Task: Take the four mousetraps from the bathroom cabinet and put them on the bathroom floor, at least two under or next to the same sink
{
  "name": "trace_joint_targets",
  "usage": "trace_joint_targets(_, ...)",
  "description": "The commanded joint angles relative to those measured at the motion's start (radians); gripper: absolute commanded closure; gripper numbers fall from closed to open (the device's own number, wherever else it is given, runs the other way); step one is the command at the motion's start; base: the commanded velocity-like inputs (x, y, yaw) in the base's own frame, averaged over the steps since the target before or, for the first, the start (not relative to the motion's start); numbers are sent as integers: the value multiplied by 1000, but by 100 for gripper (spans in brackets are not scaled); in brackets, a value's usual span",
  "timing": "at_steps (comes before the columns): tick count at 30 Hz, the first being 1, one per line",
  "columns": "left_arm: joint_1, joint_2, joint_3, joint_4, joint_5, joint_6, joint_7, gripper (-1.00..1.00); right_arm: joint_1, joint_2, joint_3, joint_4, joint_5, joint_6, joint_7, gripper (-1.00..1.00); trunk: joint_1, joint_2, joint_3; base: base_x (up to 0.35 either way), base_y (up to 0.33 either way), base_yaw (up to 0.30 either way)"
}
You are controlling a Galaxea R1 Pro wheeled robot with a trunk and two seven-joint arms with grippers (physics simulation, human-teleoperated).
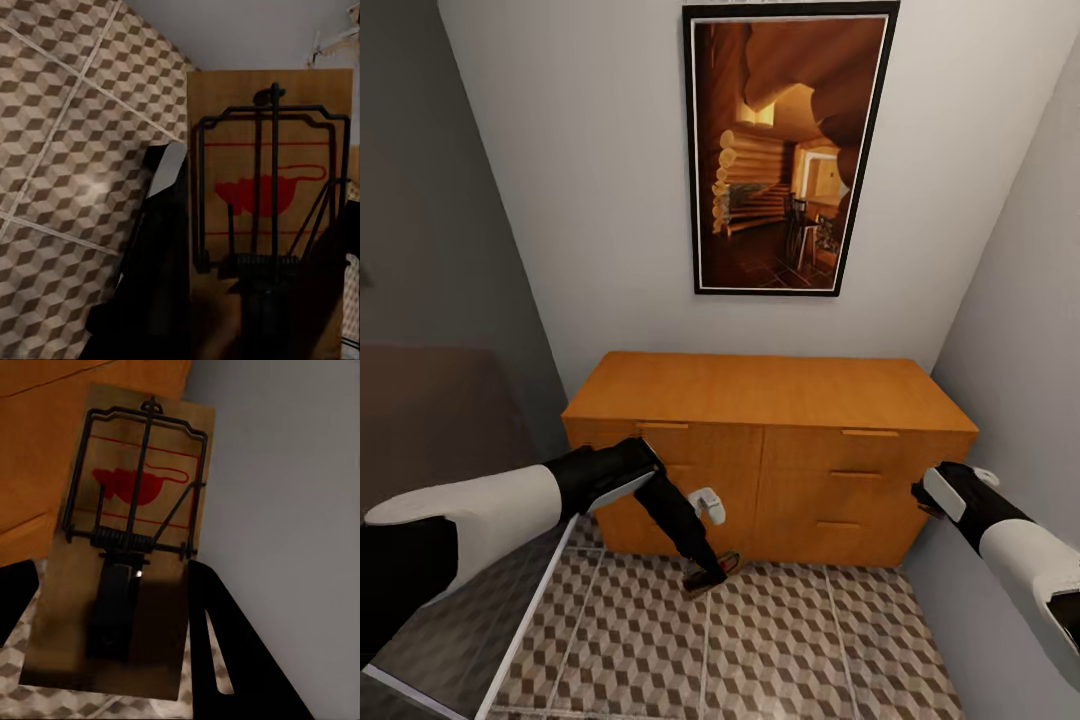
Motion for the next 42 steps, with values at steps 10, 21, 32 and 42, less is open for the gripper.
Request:
trace_joint_targets(10,131,-2,-10,134,8,-139,71,100,79,1,58,-2,43,-8,40,100,0,-1,-1,-1,0,0)
trace_joint_targets(21,282,-3,-10,273,5,-237,84,100,178,5,73,11,122,-76,107,100,0,-1,-1,0,0,0)
trace_joint_targets(32,563,-31,-9,467,18,-490,512,100,418,41,102,60,373,-279,392,100,0,-1,-1,0,0,0)
trace_joint_targets(42,792,-37,-5,521,162,-692,852,100,589,99,110,339,428,-787,615,100,0,-1,-1,0,0,0)
